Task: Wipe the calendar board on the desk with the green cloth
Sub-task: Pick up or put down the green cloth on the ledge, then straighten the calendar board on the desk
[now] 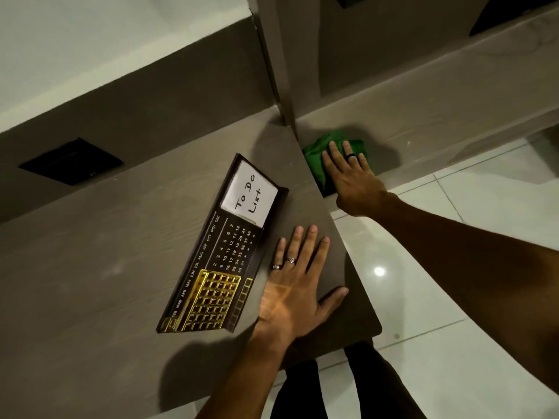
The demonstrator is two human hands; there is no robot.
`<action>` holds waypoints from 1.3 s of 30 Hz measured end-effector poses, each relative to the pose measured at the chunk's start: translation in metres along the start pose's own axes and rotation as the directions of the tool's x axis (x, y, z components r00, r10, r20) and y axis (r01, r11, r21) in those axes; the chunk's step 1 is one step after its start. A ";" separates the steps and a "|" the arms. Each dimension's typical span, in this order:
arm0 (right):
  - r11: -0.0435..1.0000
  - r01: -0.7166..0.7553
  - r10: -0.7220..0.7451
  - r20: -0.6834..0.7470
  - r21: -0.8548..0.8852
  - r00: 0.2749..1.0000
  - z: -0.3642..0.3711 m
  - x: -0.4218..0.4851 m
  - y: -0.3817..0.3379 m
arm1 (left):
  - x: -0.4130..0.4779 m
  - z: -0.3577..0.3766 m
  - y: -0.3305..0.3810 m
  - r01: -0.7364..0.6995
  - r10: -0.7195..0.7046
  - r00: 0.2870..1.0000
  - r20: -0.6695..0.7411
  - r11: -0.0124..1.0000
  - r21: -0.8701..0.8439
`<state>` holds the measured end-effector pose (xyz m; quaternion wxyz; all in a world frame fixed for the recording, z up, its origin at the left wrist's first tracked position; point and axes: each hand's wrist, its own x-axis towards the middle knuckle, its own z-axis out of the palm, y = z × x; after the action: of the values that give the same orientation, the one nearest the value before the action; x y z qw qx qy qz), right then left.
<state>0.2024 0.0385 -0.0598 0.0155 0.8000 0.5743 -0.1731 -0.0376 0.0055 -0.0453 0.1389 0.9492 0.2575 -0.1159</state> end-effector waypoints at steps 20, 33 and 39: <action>0.797 0.153 -0.129 -0.084 0.584 0.988 -0.034 -0.055 -0.107 | -0.126 -0.057 -0.081 0.479 -0.387 0.826 -0.410 0.865 0.149; 0.742 0.073 0.044 -0.156 0.666 0.987 -0.023 -0.045 -0.159 | -0.105 -0.095 -0.198 0.448 -0.290 0.850 -0.439 0.836 0.317; 0.751 0.010 0.082 -0.108 0.661 0.991 -0.022 -0.028 -0.164 | -0.097 -0.095 -0.211 0.457 -0.326 0.849 -0.416 0.848 0.268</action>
<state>0.0486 0.0733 -0.0022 -0.3017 0.7745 0.4605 -0.3115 -0.2150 0.1669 0.0289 -0.1117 0.8889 0.4440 -0.0140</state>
